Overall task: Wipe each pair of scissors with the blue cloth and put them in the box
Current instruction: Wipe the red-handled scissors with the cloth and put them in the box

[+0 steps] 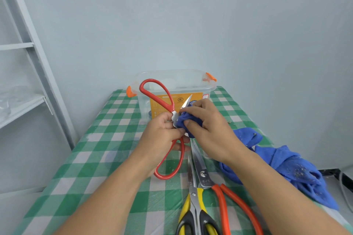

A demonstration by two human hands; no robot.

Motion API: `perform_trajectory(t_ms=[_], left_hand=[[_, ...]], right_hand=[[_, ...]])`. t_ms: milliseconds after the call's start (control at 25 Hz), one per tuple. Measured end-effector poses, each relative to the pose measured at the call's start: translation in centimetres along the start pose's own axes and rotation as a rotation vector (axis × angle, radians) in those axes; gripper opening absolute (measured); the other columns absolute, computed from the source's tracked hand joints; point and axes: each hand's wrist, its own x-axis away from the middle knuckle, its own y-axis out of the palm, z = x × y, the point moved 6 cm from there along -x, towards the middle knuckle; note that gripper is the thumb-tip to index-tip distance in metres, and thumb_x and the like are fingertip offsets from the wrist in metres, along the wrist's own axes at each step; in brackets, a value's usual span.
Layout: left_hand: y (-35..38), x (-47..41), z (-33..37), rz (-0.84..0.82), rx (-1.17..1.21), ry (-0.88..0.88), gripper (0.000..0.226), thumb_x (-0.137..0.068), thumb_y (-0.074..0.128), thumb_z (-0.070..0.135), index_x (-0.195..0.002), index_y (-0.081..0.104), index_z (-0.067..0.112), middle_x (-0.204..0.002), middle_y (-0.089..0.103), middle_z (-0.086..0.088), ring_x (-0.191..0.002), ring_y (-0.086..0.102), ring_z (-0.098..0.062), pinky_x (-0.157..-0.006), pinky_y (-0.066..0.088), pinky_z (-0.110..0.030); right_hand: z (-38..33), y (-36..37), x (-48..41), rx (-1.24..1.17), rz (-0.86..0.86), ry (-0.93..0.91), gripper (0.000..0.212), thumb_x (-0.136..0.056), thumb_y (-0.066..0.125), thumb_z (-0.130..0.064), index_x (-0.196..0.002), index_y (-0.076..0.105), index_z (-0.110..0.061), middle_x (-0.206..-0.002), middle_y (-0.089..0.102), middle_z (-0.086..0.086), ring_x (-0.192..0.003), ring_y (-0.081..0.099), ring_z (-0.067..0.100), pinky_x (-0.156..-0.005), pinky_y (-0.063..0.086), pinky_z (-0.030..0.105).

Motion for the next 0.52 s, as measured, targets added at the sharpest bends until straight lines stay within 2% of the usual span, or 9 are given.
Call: perform_trajectory(t_ms=[120,200,280,400,480,520], left_hand=[[0.2,-0.1,-0.2,-0.026,-0.009,-0.011,0.041,-0.086,0.049,-0.023,-0.115,0.06,0.004,-0.099,0.074,-0.018,-0.081,0.072,-0.029,-0.075,0.061,-0.05],[0.3,-0.2,-0.2,-0.047,-0.009,-0.003,0.042,-0.086,0.047,-0.025,-0.116,0.058,0.002,-0.097,0.075,-0.015,-0.083,0.074,-0.027,-0.079,0.061,-0.051],[0.6,-0.1,-0.2,-0.065,-0.023,0.005,0.042,-0.088,0.046,-0.025,-0.116,0.058,0.003,-0.093,0.076,-0.011,-0.08,0.073,-0.023,-0.077,0.062,-0.049],[1.0,-0.1,-0.4,-0.08,-0.012,0.002,0.04,-0.089,0.043,-0.025,-0.118,0.056,0.001,-0.086,0.072,-0.011,-0.077,0.068,-0.026,-0.068,0.062,-0.041],[1.2,0.0,-0.4,-0.088,-0.005,-0.01,0.037,-0.09,0.043,-0.025,-0.116,0.056,-0.001,-0.081,0.071,-0.009,-0.075,0.067,-0.026,-0.064,0.062,-0.038],[1.0,0.1,-0.3,-0.083,-0.005,-0.008,0.036,-0.091,0.044,-0.024,-0.115,0.057,-0.001,-0.082,0.072,-0.009,-0.074,0.067,-0.026,-0.064,0.061,-0.038]], right_hand=[[-0.2,-0.3,0.1,0.031,0.042,-0.064,0.03,-0.091,0.062,-0.002,-0.117,0.07,-0.016,-0.105,0.055,-0.006,-0.1,0.05,-0.001,-0.082,0.039,0.009],[-0.3,0.2,0.2,0.069,0.04,-0.064,0.027,-0.087,0.069,-0.004,-0.11,0.07,-0.018,-0.099,0.062,-0.007,-0.092,0.053,0.002,-0.077,0.042,0.016],[-0.1,0.4,0.0,0.044,0.069,-0.006,0.02,-0.085,0.071,-0.005,-0.099,0.071,-0.019,-0.088,0.065,-0.008,-0.082,0.055,0.007,-0.07,0.044,0.022],[1.1,-0.7,-0.6,-0.112,0.222,0.123,0.017,-0.084,0.074,-0.009,-0.084,0.067,-0.024,-0.077,0.066,-0.008,-0.07,0.059,0.009,-0.062,0.047,0.025],[1.5,-1.3,-0.8,-0.176,0.273,0.147,0.016,-0.083,0.077,-0.009,-0.082,0.068,-0.023,-0.076,0.068,-0.004,-0.07,0.062,0.015,-0.062,0.05,0.031],[1.5,-1.2,-0.6,-0.211,0.237,0.145,0.014,-0.083,0.077,-0.008,-0.083,0.069,-0.019,-0.075,0.068,-0.003,-0.067,0.061,0.013,-0.061,0.049,0.028]])
